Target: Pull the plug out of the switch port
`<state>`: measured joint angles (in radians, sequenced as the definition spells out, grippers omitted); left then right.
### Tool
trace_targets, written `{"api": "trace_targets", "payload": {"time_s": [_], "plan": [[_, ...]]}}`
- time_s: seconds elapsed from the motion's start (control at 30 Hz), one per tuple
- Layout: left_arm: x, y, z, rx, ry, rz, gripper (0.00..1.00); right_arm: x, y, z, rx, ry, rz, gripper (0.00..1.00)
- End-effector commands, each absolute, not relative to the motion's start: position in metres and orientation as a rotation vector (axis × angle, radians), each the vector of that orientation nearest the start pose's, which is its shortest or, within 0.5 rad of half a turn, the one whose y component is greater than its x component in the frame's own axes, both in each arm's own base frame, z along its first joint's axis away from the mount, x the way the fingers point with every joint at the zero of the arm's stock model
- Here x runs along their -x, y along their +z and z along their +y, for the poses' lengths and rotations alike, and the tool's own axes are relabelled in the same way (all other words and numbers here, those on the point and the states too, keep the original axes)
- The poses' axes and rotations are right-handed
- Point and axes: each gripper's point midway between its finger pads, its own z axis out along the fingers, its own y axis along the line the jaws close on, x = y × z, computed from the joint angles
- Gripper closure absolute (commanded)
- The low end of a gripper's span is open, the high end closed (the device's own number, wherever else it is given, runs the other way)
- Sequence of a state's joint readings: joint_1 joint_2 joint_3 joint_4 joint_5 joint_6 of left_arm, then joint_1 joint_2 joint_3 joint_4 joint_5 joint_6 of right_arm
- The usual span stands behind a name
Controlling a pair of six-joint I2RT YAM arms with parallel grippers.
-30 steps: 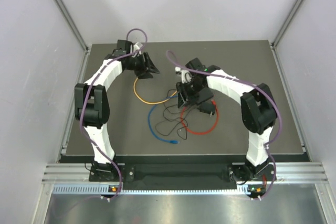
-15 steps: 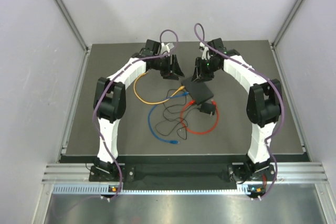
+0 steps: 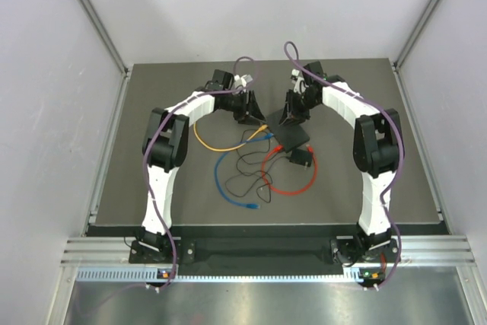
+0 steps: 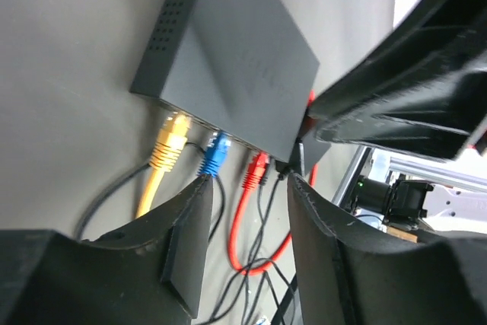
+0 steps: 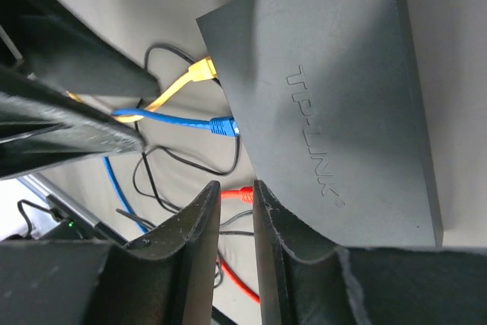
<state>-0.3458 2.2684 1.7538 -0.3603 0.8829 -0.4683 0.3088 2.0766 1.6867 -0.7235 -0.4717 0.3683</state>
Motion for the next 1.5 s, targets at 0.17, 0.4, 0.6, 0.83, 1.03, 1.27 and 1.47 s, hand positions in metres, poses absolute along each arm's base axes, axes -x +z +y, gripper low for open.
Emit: {"api": "trace_targets", "payload": {"time_s": [0.17, 0.4, 0.6, 0.83, 1.03, 1.27, 1.47], "plan": [[-0.450, 0.080, -0.308, -0.288, -1.366, 2.466, 0.46, -0.410, 0.078, 0.226, 0.048, 0.857, 2.783, 0.75], [-0.461, 0.070, -0.311, -0.283, -1.349, 2.460, 0.45, -0.404, 0.074, 0.225, 0.069, 0.857, 2.797, 0.73], [-0.467, 0.067, -0.317, -0.315, -1.387, 2.422, 0.46, -0.400, 0.071, 0.213, 0.124, 0.767, 2.811, 0.55], [-0.473, 0.059, -0.317, -0.300, -1.390, 2.425, 0.49, -0.394, 0.070, 0.211, 0.140, 0.756, 2.825, 0.55], [-0.465, 0.050, -0.316, -0.293, -1.417, 2.467, 0.55, -0.396, 0.068, 0.211, 0.142, 0.754, 2.825, 0.56], [-0.456, 0.046, -0.317, -0.275, -1.419, 2.507, 0.61, -0.397, 0.065, 0.213, 0.139, 0.755, 2.828, 0.56], [-0.452, 0.040, -0.315, -0.278, -1.382, 2.530, 0.63, -0.398, 0.063, 0.215, 0.143, 0.756, 2.830, 0.56]]}}
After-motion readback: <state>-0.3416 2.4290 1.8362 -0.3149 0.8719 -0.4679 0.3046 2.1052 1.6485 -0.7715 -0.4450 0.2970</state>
